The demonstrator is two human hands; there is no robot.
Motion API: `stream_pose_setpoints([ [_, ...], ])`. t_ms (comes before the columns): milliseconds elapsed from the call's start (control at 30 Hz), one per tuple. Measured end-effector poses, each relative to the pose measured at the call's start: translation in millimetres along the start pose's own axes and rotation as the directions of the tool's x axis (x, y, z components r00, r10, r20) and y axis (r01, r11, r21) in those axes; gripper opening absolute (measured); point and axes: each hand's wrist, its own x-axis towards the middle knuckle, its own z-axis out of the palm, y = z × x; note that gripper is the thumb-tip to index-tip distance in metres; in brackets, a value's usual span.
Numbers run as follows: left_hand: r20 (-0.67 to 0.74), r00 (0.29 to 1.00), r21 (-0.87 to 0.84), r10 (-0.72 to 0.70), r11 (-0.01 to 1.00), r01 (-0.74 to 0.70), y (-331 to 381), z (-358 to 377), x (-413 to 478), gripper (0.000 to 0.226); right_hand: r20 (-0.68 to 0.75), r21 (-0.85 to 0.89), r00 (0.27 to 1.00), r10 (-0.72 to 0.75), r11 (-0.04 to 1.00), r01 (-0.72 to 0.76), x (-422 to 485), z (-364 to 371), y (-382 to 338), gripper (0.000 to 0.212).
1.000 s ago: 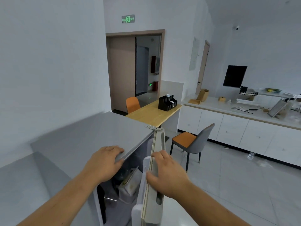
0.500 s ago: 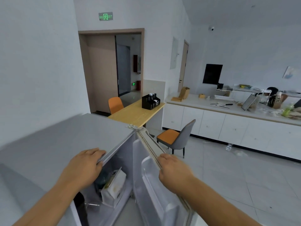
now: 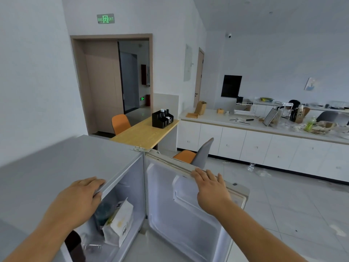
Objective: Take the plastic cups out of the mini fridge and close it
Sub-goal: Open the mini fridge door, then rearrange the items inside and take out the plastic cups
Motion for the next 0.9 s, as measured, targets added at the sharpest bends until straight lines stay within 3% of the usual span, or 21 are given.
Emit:
stream_pose_setpoints([
  [167, -0.007, 1.0, -0.019, -0.005, 1.0, 0.005, 0.6, -2.1, -2.0, 0.043, 0.014, -0.015, 0.998, 0.061, 0.998, -0.061, 14.2, -0.2, 18.2, 0.092],
  [333, -0.018, 1.0, -0.037, 0.0, 0.999, 0.0, -0.7, -1.5, -2.7, 0.041, 0.056, -0.007, 0.991, 0.121, 0.993, -0.121, 32.1, -12.4, 17.9, 0.088],
  [633, -0.072, 0.997, -0.019, 0.027, 0.999, -0.029, -2.9, 0.8, -4.7, 0.037, 0.068, -0.037, 0.994, 0.081, 0.996, -0.079, 29.5, -8.1, 20.5, 0.09],
  [733, -0.11, 0.993, -0.012, 0.052, 0.998, -0.054, 2.1, -1.3, -11.5, 0.028, -0.008, 0.04, 1.0, 0.017, 0.999, -0.017, 22.4, -8.6, 21.5, 0.081],
  [833, -0.212, 0.969, -0.007, 0.125, 0.992, -0.129, 21.7, 0.0, -29.2, 0.018, -0.184, 0.093, 0.973, -0.14, 0.983, 0.159, 5.6, -2.4, 15.6, 0.064],
  [900, -0.195, 0.967, 0.002, 0.164, 0.986, -0.167, 42.6, 7.4, -45.7, 0.027, -0.227, 0.172, 0.948, -0.223, 0.949, 0.264, -7.9, 5.0, 4.4, 0.053],
])
